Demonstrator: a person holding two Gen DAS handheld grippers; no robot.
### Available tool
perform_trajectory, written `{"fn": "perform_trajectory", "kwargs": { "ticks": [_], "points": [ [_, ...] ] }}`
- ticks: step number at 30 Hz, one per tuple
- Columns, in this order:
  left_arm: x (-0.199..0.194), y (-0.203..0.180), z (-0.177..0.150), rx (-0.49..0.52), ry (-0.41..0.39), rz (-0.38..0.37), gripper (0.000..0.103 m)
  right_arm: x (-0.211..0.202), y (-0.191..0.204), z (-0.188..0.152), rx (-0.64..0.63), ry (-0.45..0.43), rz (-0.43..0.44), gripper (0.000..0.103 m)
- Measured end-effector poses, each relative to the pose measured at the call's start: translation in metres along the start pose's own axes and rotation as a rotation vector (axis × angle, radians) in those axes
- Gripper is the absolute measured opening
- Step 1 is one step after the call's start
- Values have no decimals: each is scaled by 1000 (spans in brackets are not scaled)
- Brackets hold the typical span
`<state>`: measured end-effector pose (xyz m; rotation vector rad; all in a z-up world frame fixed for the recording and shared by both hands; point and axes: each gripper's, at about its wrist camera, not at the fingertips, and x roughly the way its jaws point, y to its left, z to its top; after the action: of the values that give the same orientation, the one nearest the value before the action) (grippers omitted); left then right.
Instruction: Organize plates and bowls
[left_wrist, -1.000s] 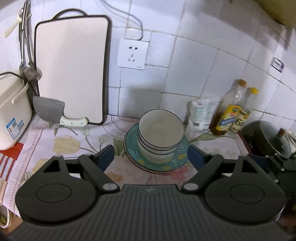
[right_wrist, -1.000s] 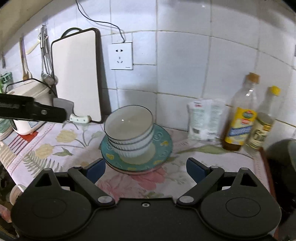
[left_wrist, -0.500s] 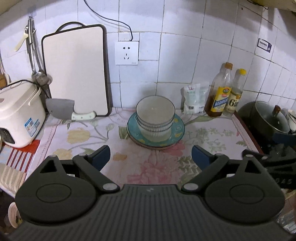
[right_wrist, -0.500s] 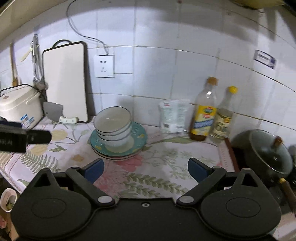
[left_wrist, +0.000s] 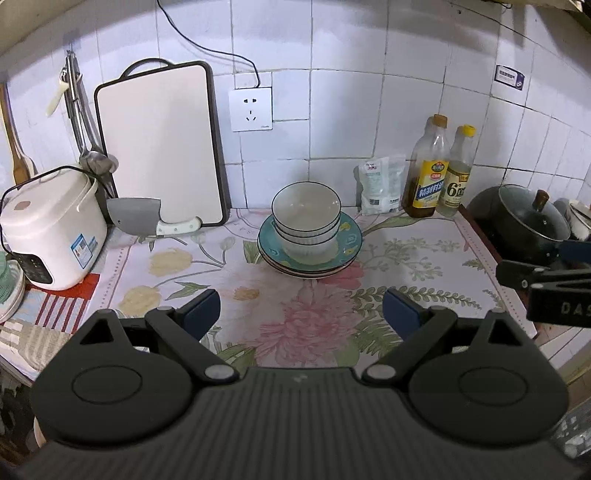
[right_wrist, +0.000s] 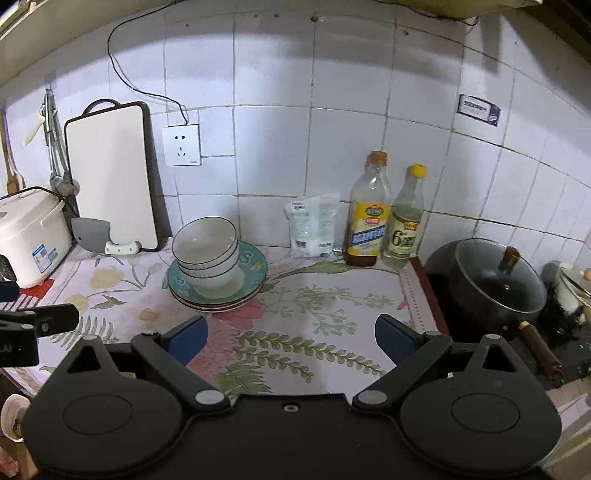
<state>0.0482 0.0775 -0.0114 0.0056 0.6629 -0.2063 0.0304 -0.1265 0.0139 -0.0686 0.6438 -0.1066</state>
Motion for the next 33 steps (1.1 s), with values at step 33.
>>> {"fn": "perform_trajectory", "kwargs": {
  "ticks": [33],
  "points": [
    [-9, -2, -26, -6, -49, 33, 96, -29, 21, -33, -15, -54, -39, 99]
  ]
}}
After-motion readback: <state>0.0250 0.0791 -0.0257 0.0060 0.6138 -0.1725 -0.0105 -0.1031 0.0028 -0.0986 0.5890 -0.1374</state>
